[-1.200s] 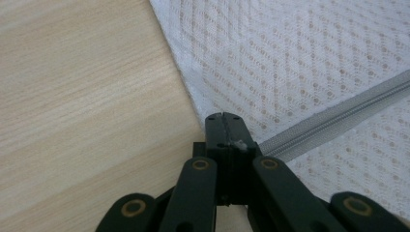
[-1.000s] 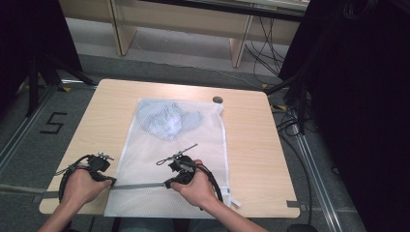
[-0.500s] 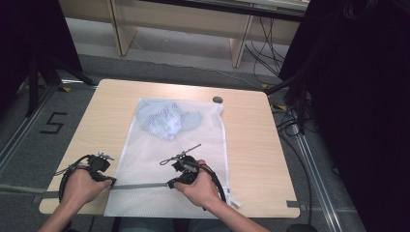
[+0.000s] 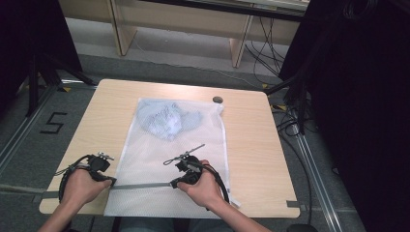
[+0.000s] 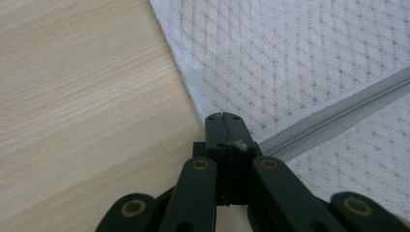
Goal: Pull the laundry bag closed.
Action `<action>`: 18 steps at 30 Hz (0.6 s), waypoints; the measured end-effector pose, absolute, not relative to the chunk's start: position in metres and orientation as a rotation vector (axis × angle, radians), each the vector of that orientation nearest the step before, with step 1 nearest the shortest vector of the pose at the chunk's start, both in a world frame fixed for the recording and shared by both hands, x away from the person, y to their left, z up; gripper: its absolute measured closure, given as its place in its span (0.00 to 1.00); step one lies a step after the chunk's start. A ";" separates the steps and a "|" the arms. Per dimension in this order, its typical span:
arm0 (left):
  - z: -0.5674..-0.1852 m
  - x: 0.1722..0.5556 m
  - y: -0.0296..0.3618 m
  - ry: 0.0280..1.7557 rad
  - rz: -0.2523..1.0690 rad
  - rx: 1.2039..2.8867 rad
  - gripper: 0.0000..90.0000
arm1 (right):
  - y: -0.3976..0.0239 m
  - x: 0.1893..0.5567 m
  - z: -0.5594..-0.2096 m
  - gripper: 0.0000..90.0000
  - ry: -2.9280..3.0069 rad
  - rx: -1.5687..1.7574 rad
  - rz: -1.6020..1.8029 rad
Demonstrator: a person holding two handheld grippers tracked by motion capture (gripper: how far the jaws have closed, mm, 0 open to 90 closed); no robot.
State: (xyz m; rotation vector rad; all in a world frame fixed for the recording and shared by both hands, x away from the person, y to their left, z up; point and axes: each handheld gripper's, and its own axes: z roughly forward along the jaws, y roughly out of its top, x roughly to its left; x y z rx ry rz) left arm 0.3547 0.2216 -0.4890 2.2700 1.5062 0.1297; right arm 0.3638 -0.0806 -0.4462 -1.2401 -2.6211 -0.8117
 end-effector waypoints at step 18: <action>-0.489 0.355 0.221 1.507 0.132 2.267 1.00 | -0.093 0.365 -0.446 0.97 -2.619 -1.261 -0.815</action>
